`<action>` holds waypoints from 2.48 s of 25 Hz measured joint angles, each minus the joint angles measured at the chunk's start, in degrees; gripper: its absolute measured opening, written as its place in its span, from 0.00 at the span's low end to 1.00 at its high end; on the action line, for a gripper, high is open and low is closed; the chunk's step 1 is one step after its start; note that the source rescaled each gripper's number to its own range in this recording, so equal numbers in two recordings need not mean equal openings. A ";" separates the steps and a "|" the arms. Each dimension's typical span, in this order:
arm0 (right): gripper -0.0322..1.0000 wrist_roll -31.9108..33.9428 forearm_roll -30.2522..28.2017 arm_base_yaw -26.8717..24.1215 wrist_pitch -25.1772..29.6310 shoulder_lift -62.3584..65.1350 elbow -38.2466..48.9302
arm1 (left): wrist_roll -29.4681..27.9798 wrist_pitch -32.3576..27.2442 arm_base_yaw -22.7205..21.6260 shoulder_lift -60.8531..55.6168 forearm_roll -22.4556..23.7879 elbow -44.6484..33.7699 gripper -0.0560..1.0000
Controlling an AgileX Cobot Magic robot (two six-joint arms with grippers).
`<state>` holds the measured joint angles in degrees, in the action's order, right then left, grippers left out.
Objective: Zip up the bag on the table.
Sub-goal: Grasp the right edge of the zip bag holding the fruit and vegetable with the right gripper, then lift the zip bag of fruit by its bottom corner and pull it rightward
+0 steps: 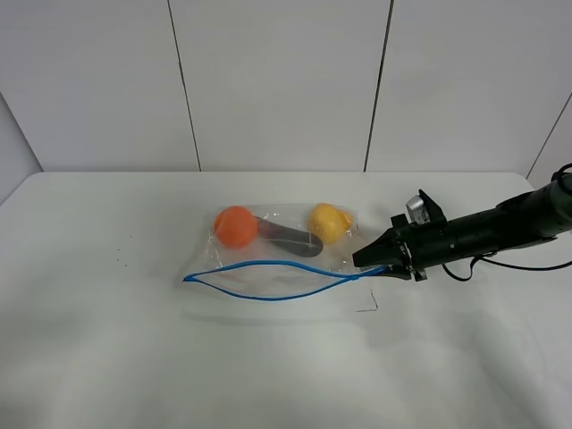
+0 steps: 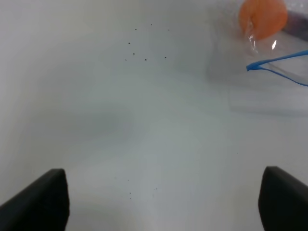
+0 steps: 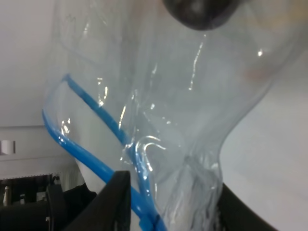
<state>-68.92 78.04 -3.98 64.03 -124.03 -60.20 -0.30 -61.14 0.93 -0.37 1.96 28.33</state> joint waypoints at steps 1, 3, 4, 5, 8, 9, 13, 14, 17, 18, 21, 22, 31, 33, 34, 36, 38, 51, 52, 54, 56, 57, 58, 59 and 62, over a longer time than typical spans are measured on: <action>0.38 0.28 0.00 0.00 -0.17 0.00 0.00 | 0.00 0.00 0.00 0.00 0.00 0.00 0.86; 0.31 0.71 0.00 0.00 -0.84 0.00 0.00 | 0.00 0.00 0.00 0.00 0.00 0.00 0.86; 0.24 0.70 0.00 0.00 -1.15 0.00 0.00 | 0.00 0.00 0.00 0.00 0.00 0.00 0.86; 0.18 0.80 0.00 0.00 -1.36 0.00 0.00 | 0.00 0.00 0.00 0.00 0.00 0.00 0.86; 0.03 0.92 0.00 0.00 -1.80 0.00 0.00 | 0.00 0.00 0.00 0.00 0.00 0.00 0.86; 0.03 0.92 0.00 0.00 -1.95 0.00 0.00 | 0.00 0.00 0.00 0.00 0.00 0.00 0.86; 0.03 0.92 0.00 0.00 -2.73 0.00 0.00 | 0.00 0.00 0.00 0.00 0.00 0.00 0.86; 0.03 0.92 0.00 0.00 -2.73 0.00 0.00 | 0.00 0.00 0.00 0.00 0.00 0.00 0.86; 0.03 0.92 0.00 0.00 -2.73 0.00 0.00 | 0.00 0.00 0.00 0.00 0.00 0.00 0.86; 0.03 0.92 0.00 0.00 -2.73 0.00 0.00 | 0.00 0.00 0.00 0.00 0.00 0.00 0.86; 0.03 0.92 0.00 0.00 -2.73 0.00 0.00 | 0.00 0.00 0.00 0.00 0.00 0.00 0.86; 0.03 0.92 0.00 0.00 -2.73 0.00 0.00 | 0.00 0.00 0.00 0.00 0.00 0.00 0.86; 0.03 0.92 0.02 0.00 -0.71 0.00 0.00 | 0.00 0.00 0.00 0.00 0.00 0.00 0.86; 0.03 0.92 0.07 0.00 0.44 0.00 0.00 | 0.00 0.00 0.00 0.00 0.00 0.00 0.86; 0.03 1.14 0.07 0.00 0.81 0.00 0.00 | 0.00 0.00 0.00 0.00 0.00 0.00 0.86; 0.03 1.44 0.07 0.00 1.60 0.00 0.00 | 0.00 0.00 0.00 0.00 0.00 0.00 0.86; 0.03 1.59 0.07 0.00 2.54 0.00 0.00 | 0.00 0.00 0.00 0.00 0.12 0.00 0.86; 0.03 2.39 0.65 0.00 4.72 4.73 0.00 | -0.05 0.00 0.00 0.00 1.62 0.00 0.86; 0.03 2.39 0.65 0.00 4.77 5.21 0.00 | -0.05 0.00 0.00 0.00 1.69 0.00 0.86; 0.03 2.39 0.65 0.00 4.77 5.81 0.00 | 0.30 0.12 0.00 0.00 1.75 0.00 0.86; 0.03 2.44 0.41 0.00 4.77 5.81 0.00 | 1.12 0.31 0.00 0.51 1.14 0.16 0.86; 0.03 2.53 0.12 0.00 4.77 5.81 0.05 | 1.84 0.31 0.00 1.84 0.31 0.68 0.86; 0.03 2.61 -0.06 0.00 4.77 5.81 0.05 | 3.03 0.57 0.00 3.55 -0.88 1.33 0.86; 0.03 2.66 -0.06 0.00 4.77 5.81 0.05 | 4.63 1.23 0.00 6.05 -1.66 1.96 0.86; 0.03 3.00 -0.18 0.00 4.77 5.81 0.05 | 9.26 4.78 0.00 14.67 -1.44 5.29 0.86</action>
<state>-65.92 77.86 -3.98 68.81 -118.22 -60.15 8.96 -56.36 0.93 14.30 0.52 33.62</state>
